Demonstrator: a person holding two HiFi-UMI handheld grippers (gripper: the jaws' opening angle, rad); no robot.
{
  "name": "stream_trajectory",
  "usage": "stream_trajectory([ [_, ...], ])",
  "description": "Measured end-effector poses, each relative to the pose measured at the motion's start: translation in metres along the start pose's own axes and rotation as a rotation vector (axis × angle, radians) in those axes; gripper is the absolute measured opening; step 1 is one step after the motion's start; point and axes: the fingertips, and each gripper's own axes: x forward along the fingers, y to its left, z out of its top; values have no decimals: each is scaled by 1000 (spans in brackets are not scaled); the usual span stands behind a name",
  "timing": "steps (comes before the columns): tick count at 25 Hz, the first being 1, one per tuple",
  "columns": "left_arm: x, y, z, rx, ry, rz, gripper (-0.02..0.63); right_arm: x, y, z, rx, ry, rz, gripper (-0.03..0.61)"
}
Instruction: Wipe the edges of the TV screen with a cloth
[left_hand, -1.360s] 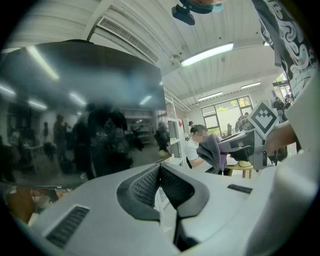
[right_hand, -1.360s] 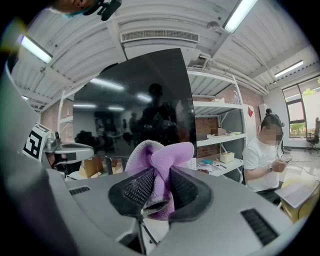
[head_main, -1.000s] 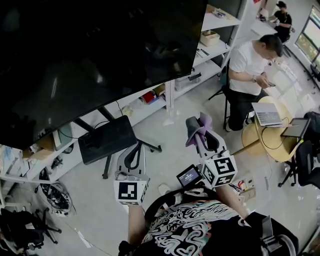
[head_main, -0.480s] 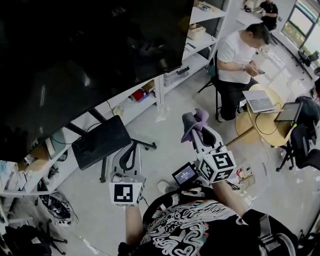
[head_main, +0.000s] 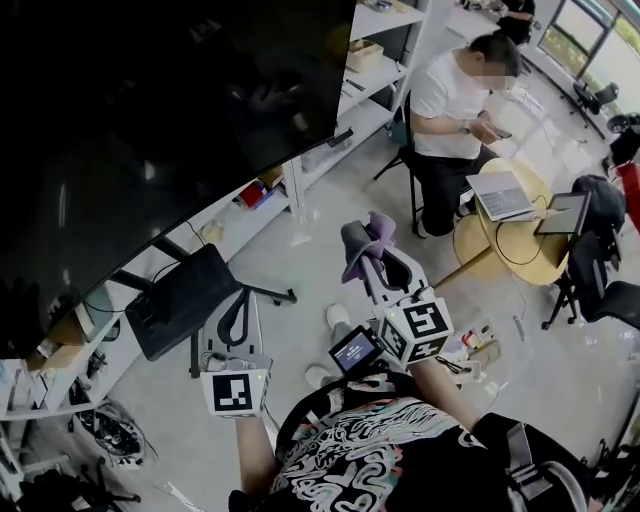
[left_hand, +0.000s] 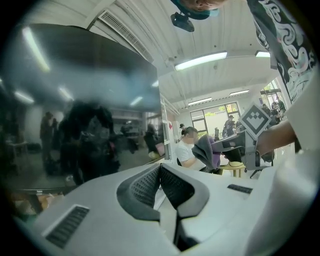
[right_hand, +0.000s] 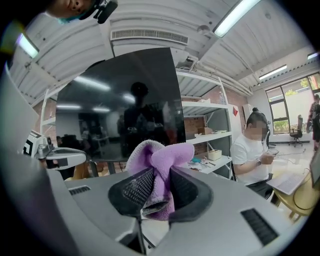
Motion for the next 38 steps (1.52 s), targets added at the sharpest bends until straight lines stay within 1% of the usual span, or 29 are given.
stream_trajectory([
  [4, 35, 13, 8, 24, 9, 12, 18, 36, -9, 8, 7, -3, 44, 110],
  [8, 82, 3, 19, 5, -25, 3, 18, 61, -34, 17, -31, 6, 62, 110],
  [11, 111, 12, 24, -30, -24, 28, 18, 89, -50, 24, -29, 7, 84, 110],
  [13, 132, 15, 29, -18, -32, 36, 18, 105, -62, 30, -28, 7, 95, 110],
  [17, 163, 18, 34, -10, -21, 66, 18, 128, -83, 36, -27, 10, 113, 110],
  [24, 204, 19, 38, 9, 4, 139, 18, 168, -113, 35, -23, 34, 175, 110],
  [26, 216, 21, 36, 13, 1, 149, 18, 180, -122, 35, -26, 41, 177, 110],
  [29, 226, 27, 29, -7, 11, 167, 18, 191, -128, 36, -40, 49, 177, 110],
  [33, 239, 31, 27, 9, 8, 169, 18, 203, -132, 36, -56, 66, 183, 110],
  [38, 251, 37, 14, 19, 29, 172, 18, 221, -133, 32, -75, 82, 170, 110],
])
